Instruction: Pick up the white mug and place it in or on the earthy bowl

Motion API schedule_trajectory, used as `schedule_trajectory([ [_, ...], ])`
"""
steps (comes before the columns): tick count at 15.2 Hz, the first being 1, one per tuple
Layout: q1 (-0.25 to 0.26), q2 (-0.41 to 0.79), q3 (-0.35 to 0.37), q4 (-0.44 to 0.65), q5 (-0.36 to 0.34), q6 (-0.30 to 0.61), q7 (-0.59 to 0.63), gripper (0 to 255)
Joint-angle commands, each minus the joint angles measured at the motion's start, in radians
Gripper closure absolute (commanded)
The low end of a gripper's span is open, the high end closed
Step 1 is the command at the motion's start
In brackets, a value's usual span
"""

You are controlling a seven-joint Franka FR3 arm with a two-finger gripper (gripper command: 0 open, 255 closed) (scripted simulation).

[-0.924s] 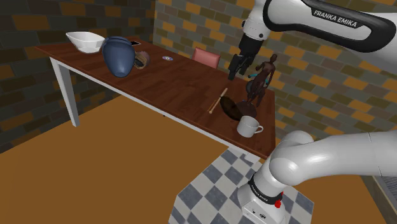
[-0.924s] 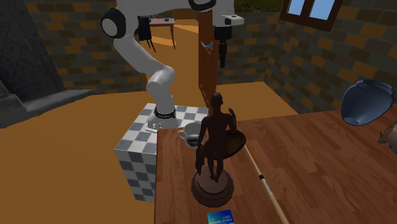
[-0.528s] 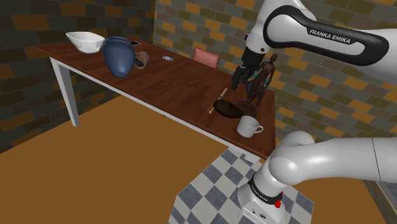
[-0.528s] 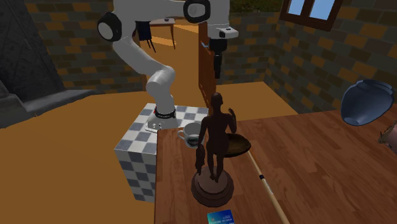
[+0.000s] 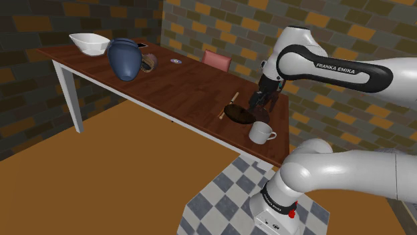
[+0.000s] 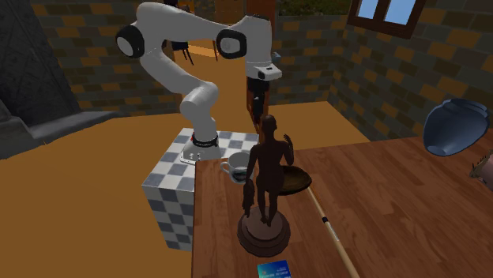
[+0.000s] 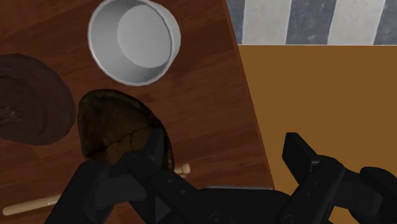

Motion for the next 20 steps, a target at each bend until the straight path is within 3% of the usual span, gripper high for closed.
schedule_trajectory([
  [1,-0.026,-0.022,-0.035,-0.066,-0.029,0.045,-0.018,0],
  [9,-0.158,-0.013,-0.200,-0.251,-0.174,0.237,-0.106,0],
  [16,-0.171,0.064,-0.241,-0.310,-0.217,0.371,-0.100,0],
  [20,-0.172,0.072,-0.244,-0.314,-0.221,0.383,-0.099,0],
])
